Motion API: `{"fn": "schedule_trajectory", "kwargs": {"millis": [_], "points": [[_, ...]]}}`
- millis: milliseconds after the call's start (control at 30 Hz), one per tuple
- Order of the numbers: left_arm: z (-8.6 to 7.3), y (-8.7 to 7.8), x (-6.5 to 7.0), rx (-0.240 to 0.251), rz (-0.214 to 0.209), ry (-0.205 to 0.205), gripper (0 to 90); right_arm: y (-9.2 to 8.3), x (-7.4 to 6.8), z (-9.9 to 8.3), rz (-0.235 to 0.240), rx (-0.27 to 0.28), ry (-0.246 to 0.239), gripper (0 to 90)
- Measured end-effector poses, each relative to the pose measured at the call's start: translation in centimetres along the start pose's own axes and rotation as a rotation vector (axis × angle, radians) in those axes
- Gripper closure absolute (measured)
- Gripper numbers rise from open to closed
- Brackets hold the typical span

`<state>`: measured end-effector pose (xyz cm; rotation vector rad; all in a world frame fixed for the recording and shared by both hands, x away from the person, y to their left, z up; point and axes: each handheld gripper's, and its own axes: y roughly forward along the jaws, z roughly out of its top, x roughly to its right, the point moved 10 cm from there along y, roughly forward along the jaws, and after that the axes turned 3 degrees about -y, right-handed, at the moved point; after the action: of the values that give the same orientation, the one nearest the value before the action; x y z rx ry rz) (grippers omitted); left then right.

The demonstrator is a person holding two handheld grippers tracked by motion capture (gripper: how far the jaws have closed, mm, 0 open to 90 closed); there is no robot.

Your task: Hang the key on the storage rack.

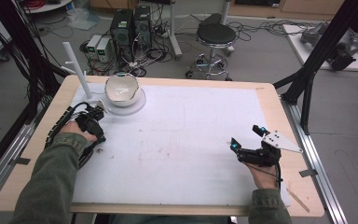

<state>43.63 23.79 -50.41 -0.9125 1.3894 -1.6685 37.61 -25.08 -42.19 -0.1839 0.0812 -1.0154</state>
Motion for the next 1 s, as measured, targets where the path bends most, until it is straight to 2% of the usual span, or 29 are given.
{"fn": "schedule_trajectory", "kwargs": {"millis": [100, 233, 533, 600, 700, 733, 767, 833, 900, 1000], "points": [[-0.1, 0.0, -0.2, -0.003, -0.015, -0.002, 68.8, -0.1, 0.0, 0.1, -0.001, 0.006, 0.006, 0.7], [0.0, -0.1, -0.2, -0.021, -0.022, 0.018, 69.2, -0.1, -0.2, 0.1, 0.004, 0.005, 0.003, 0.8], [-0.1, -0.4, -0.2, -0.005, -0.092, 0.041, 69.5, -0.2, -0.1, 0.2, 0.000, 0.007, -0.001, 0.7], [0.0, -1.0, -0.1, 0.023, -0.118, 0.049, 69.6, -0.2, -0.1, 0.2, 0.001, 0.010, -0.003, 0.7], [-0.1, -2.2, -0.2, 0.071, -0.126, 0.054, 69.6, -0.2, -0.2, 0.2, 0.000, 0.009, -0.004, 0.7], [-0.1, -2.2, -0.2, 0.071, -0.126, 0.054, 69.6, -0.2, -0.2, 0.2, 0.000, 0.009, -0.004, 0.7], [-0.3, -3.2, -0.4, 0.104, -0.132, 0.055, 69.6, -0.2, -0.2, 0.2, 0.000, 0.009, -0.007, 0.7], [-0.6, -4.1, -0.8, 0.138, -0.137, 0.046, 69.6, -0.2, -0.2, 0.2, 0.000, 0.010, -0.007, 0.7], [-1.0, -5.1, -1.3, 0.153, -0.144, 0.048, 69.6, -0.3, -0.3, 0.2, 0.002, 0.005, -0.001, 0.7], [-1.5, -6.5, -2.2, 0.191, -0.132, 0.039, 69.5, -0.2, -0.3, 0.2, 0.000, 0.006, -0.008, 0.7]]}}
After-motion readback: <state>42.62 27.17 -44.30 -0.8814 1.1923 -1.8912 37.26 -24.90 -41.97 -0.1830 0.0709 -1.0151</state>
